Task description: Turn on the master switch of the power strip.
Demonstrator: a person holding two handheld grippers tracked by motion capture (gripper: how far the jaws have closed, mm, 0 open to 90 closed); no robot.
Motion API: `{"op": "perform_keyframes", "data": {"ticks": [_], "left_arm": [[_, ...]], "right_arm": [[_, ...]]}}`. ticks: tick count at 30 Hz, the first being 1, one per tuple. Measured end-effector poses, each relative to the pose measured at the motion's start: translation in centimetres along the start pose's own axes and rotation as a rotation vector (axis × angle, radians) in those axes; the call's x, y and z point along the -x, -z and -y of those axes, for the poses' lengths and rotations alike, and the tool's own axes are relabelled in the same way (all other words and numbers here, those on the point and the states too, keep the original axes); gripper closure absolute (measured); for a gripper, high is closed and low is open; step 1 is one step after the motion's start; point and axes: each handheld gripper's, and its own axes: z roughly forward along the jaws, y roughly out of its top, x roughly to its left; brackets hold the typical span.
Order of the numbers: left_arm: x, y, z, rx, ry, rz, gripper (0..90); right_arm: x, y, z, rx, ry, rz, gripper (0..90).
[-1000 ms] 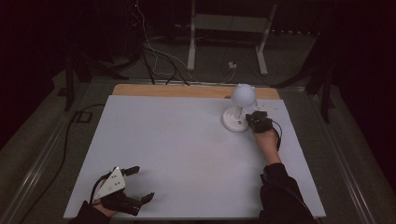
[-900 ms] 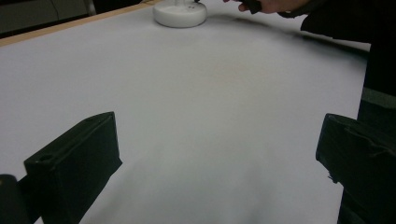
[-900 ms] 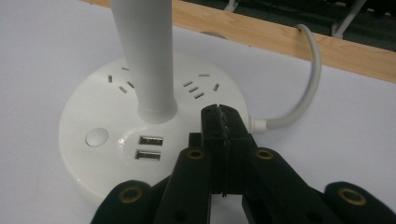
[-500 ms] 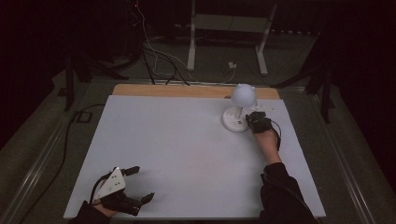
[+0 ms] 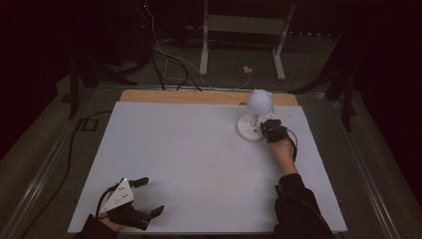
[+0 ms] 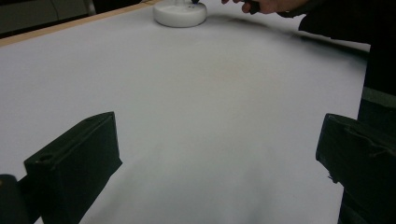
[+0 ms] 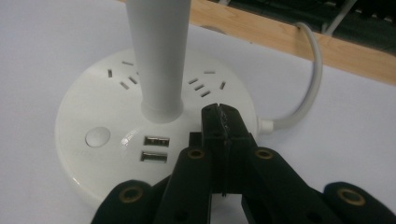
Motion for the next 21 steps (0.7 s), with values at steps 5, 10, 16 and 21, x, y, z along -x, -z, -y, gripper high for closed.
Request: {"op": "perform_keyframes", "data": {"ticks": [5, 10, 16, 21], "left_arm": [[0.0, 0.0, 0.0, 0.0, 0.002, 0.001, 0.1], [-0.1, 0.0, 0.0, 0.001, 0.005, 0.001, 0.1], [-0.2, -0.1, 0.1, 0.001, 0.009, 0.003, 0.2], [-0.3, -0.1, 0.1, 0.002, 0.017, 0.003, 0.2]], "right_arm": [[0.4, 0.0, 0.0, 0.006, -0.02, -0.028, 90.0], [0.6, 0.2, 0.0, 0.033, -0.036, -0.029, 90.0], [1.2, 0.7, -0.6, 0.064, -0.063, -0.041, 90.0], [1.3, 1.1, -0.4, 0.042, -0.061, -0.022, 90.0]]}}
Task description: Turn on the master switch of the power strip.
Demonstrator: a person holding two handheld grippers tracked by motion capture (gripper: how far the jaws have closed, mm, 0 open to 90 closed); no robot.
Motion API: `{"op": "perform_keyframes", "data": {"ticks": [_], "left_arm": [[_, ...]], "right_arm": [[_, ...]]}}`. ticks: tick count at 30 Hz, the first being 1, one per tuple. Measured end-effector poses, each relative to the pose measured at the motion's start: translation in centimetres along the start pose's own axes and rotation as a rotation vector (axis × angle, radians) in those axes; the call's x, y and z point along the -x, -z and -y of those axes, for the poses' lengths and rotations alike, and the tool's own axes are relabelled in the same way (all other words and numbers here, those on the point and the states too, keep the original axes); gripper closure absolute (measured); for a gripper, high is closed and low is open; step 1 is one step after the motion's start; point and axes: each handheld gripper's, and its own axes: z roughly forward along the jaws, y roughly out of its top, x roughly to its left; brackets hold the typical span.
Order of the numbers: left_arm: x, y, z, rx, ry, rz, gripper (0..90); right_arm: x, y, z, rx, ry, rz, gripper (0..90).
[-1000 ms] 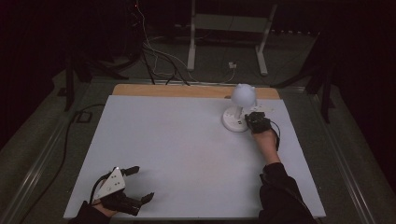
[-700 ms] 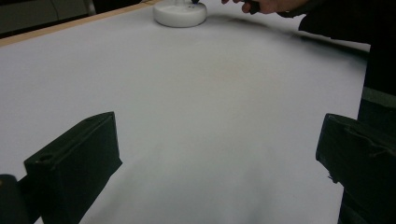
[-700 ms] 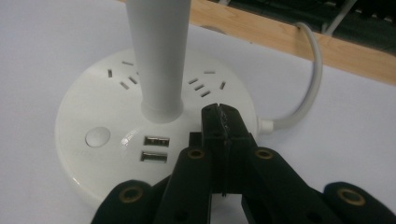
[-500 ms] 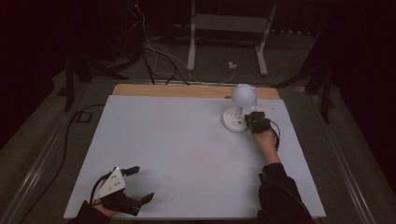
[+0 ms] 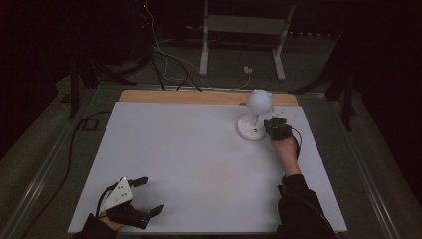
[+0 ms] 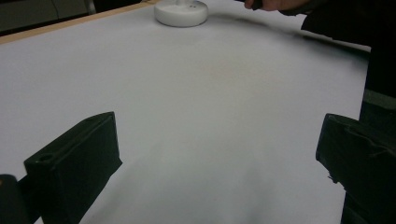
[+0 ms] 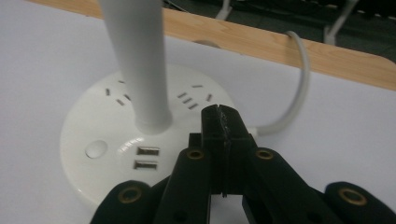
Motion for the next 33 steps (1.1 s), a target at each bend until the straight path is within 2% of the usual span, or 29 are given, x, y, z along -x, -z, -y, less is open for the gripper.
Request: {"op": "perform_keyframes", "data": {"ticks": [1, 5, 8, 10, 13, 14, 15, 16, 17, 19, 21, 22, 23, 26, 29, 31, 32, 33], "left_arm": [[-0.1, 0.0, 0.0, 0.001, 0.001, -0.001, 0.1], [-0.1, 0.0, 0.0, 0.003, 0.005, -0.003, 0.1], [0.0, 0.0, 0.0, 0.003, 0.0, -0.004, 0.1], [-0.1, 0.0, 0.0, 0.007, -0.002, -0.01, 0.2], [-0.3, 0.1, 0.0, 0.011, 0.007, -0.011, 0.1], [-0.2, 0.0, 0.0, 0.012, 0.007, -0.012, 0.1], [-0.2, 0.0, -0.1, 0.009, 0.004, -0.012, 0.2], [-0.2, 0.0, -0.1, 0.009, 0.004, -0.012, 0.2], [-0.2, -0.1, -0.1, 0.007, 0.001, -0.014, 0.1], [-0.2, -0.1, 0.0, 0.005, 0.006, -0.015, 0.2], [-0.2, -0.1, 0.0, 0.004, 0.007, -0.016, 0.2], [-0.2, -0.1, 0.0, 0.006, 0.005, -0.016, 0.1], [-0.2, -0.1, 0.0, 0.006, 0.005, -0.016, 0.2], [-0.1, -0.1, -0.1, 0.005, -0.001, -0.016, 0.2], [-0.1, -0.1, -0.2, 0.005, -0.003, -0.02, 0.2], [0.0, -0.1, -0.1, 0.008, -0.004, -0.023, 0.1], [-0.1, 0.0, -0.1, 0.006, -0.004, -0.022, 0.2], [-0.1, -0.1, -0.1, 0.004, -0.002, -0.021, 0.2]], "right_arm": [[0.2, 0.1, 0.1, 0.003, -0.024, -0.003, 90.0], [0.3, 0.6, 0.3, -0.014, -0.009, 0.007, 90.0], [0.3, 1.2, 0.5, -0.009, -0.023, -0.016, 89.7], [0.1, 1.6, 0.7, -0.011, -0.004, -0.017, 84.8], [0.0, 2.2, 1.1, -0.014, -0.012, -0.037, 76.5], [0.0, 2.2, 1.1, -0.014, -0.012, -0.037, 76.5], [-0.1, 2.4, 1.2, -0.019, -0.018, -0.05, 69.4], [-0.1, 2.4, 1.2, -0.019, -0.018, -0.05, 69.4], [-0.2, 2.7, 1.3, -0.023, -0.019, -0.054, 63.2], [-0.2, 3.0, 1.3, -0.024, -0.041, -0.076, 56.4], [-0.3, 3.2, 1.2, -0.02, -0.04, -0.068, 53.3], [-0.3, 3.6, 1.2, -0.035, -0.049, -0.092, 43.3], [-0.4, 3.7, 1.2, -0.04, -0.053, -0.093, 39.1], [-0.4, 4.0, 1.4, -0.066, -0.045, -0.155, 19.5], [-0.3, 4.3, 1.4, -0.079, -0.047, -0.176, 14.1], [-0.3, 4.7, 1.2, -0.084, -0.042, -0.208, 9.8], [-0.3, 5.1, 1.0, -0.084, -0.035, -0.226, 4.8], [-0.3, 5.1, 1.0, -0.084, -0.035, -0.226, 4.8]]}}
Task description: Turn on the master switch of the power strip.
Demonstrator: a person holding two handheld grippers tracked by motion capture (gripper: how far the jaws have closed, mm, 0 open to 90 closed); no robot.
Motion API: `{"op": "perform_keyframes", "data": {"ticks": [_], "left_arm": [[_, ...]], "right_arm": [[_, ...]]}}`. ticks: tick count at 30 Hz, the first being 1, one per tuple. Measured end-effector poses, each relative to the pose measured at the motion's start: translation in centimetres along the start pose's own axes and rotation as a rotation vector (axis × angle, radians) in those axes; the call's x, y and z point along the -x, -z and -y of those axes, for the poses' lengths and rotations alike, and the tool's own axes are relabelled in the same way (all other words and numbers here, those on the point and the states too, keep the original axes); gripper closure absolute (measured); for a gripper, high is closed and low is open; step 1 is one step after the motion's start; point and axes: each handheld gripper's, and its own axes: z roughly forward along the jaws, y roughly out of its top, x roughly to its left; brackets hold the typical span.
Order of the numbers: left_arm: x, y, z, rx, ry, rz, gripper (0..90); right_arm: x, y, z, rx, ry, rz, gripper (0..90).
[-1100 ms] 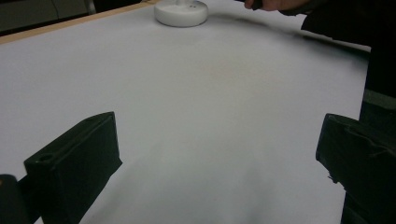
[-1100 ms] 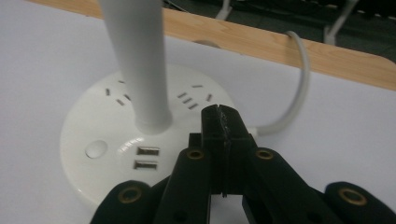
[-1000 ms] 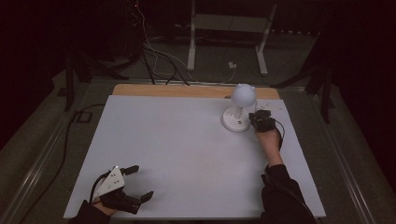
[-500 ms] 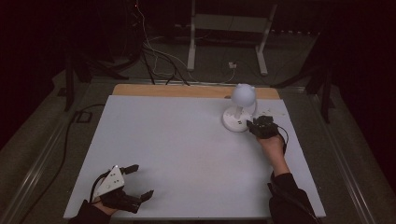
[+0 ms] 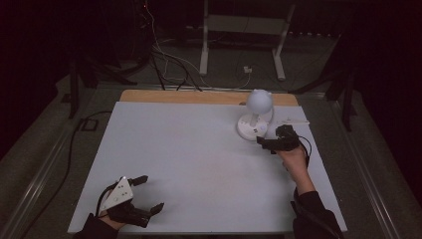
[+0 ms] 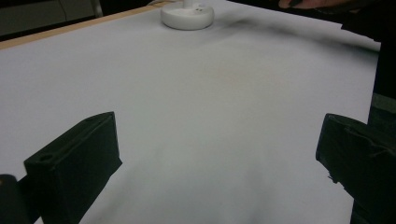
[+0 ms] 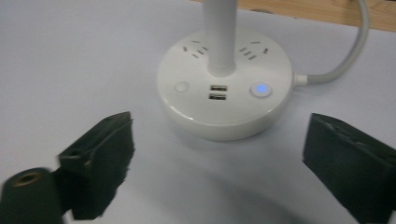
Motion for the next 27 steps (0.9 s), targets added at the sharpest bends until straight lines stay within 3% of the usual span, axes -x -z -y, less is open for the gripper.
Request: {"op": "perform_keyframes", "data": {"ticks": [3, 13, 15, 27], "left_arm": [[0.0, 0.0, 0.0, 0.0, 0.003, -0.001, 0.2], [0.0, 0.0, 0.0, -0.002, 0.0, -0.001, 0.1], [0.0, 0.0, 0.0, -0.003, -0.001, -0.001, 0.2], [0.1, 0.1, 0.0, -0.001, 0.002, 0.001, 0.2]], "right_arm": [[-0.4, 0.4, -0.1, -0.011, 0.016, -0.011, 0.0], [-2.0, 1.8, 0.2, -0.008, 0.048, -0.042, 0.0], [-2.3, 2.1, 0.2, -0.008, 0.047, -0.068, 0.0], [-4.8, 4.0, 2.5, 0.023, 0.107, -0.103, 0.0]]}}
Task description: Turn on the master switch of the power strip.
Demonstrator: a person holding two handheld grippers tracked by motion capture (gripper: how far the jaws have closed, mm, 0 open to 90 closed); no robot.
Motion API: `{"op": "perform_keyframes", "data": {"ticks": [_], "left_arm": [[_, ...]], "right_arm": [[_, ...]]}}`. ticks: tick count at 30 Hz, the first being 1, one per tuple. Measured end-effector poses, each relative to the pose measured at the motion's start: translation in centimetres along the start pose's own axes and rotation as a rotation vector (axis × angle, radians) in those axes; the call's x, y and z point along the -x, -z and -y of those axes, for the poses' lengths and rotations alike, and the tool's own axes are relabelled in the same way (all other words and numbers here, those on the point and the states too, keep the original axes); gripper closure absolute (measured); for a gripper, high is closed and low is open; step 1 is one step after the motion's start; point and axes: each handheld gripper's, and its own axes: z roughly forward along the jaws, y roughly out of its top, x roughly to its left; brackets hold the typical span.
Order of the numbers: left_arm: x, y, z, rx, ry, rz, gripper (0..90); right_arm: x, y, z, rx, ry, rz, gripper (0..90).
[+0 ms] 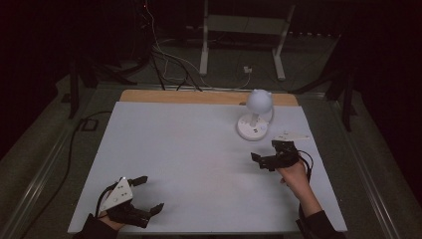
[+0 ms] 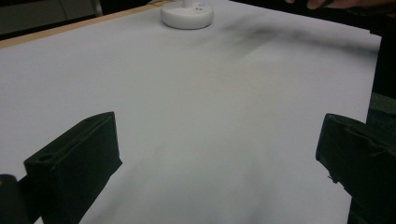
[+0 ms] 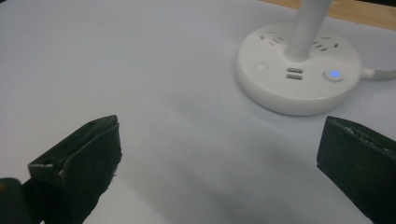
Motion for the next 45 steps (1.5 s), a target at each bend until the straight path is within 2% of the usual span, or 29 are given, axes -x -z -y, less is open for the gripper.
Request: {"op": "perform_keyframes", "data": {"ticks": [2, 10, 13, 17, 21, 26, 28, 30, 35, 40, 45], "left_arm": [[0.0, 0.0, 0.0, 0.0, 0.0, 0.003, 0.2], [0.0, 0.1, 0.0, 0.002, 0.001, 0.002, 0.2], [0.0, 0.1, 0.0, 0.002, -0.001, 0.002, 0.2], [0.0, 0.2, 0.0, 0.003, -0.003, 0.002, 0.1], [0.0, 0.2, 0.0, 0.002, -0.001, 0.006, 0.1], [0.0, 0.2, 0.0, 0.002, -0.006, 0.011, 0.2], [0.0, 0.2, 0.0, 0.003, -0.005, 0.01, 0.2], [0.0, 0.2, 0.0, 0.004, -0.005, 0.01, 0.2], [0.1, 0.2, 0.0, 0.004, -0.008, 0.012, 0.1], [0.1, 0.2, 0.0, 0.003, -0.009, 0.011, 0.1], [0.1, 0.2, 0.0, 0.001, -0.01, 0.011, 0.2]], "right_arm": [[-0.5, 0.4, 0.3, 0.011, 0.016, 0.007, 0.0], [-1.9, 2.4, 1.9, 0.045, 0.056, -0.02, 0.0], [-2.4, 2.6, 2.6, 0.041, 0.077, -0.012, 0.0], [-3.1, 2.9, 4.1, 0.016, 0.08, -0.041, 0.0], [-3.4, 3.3, 4.9, 0.019, 0.106, -0.028, 0.0], [-3.6, 3.6, 6.3, -0.005, 0.109, -0.035, 0.0], [-3.8, 3.9, 7.4, -0.025, 0.129, -0.01, 0.0], [-3.8, 4.0, 7.6, -0.031, 0.13, -0.008, 0.0], [-3.7, 4.9, 9.3, -0.051, 0.168, 0.015, 0.0], [-3.5, 5.4, 10.1, -0.064, 0.171, 0.013, 0.0], [-3.5, 6.0, 10.8, -0.069, 0.186, 0.048, 0.0]]}}
